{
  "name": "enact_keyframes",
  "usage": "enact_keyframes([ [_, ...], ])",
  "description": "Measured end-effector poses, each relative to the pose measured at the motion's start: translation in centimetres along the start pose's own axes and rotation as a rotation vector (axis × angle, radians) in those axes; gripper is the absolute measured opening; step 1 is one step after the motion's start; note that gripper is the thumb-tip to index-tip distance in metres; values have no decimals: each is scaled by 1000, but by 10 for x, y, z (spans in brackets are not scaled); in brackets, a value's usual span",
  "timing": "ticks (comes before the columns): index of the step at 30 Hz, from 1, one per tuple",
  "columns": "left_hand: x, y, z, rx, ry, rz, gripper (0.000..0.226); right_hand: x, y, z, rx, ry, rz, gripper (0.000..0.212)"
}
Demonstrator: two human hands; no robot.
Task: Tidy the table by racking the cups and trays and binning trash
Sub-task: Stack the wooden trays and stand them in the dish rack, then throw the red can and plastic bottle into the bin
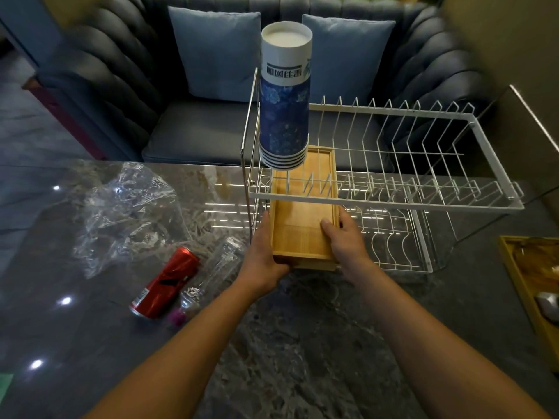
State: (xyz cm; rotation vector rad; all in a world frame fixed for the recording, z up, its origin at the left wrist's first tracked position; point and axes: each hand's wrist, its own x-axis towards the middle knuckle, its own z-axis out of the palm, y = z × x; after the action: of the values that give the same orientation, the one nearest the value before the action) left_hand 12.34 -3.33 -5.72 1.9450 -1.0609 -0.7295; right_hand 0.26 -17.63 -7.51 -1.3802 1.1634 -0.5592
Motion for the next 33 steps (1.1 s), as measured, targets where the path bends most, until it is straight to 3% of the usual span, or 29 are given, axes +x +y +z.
enact_keyframes([
  [15, -9, -9, -3, 4, 31, -14, 103, -7, -12, -4, -90, -21, 52, 50],
  [18, -16, -9, -5, 3, 30, -5, 103, -14, -17, -7, -203, 9, 30, 54],
  [21, -36, -12, -7, -8, 62, 35, 83, -33, -18, -14, -414, 87, -100, 59],
  [28, -104, -44, -32, 202, 90, 55, 53, -99, -16, -16, -660, 159, -543, 26],
  [30, -124, -56, -45, 250, 117, 42, 38, -113, -14, -11, -640, 122, -580, 18],
  [33, -149, -78, -68, 281, 197, -50, 28, -133, -8, 13, -543, -56, -466, 11],
])
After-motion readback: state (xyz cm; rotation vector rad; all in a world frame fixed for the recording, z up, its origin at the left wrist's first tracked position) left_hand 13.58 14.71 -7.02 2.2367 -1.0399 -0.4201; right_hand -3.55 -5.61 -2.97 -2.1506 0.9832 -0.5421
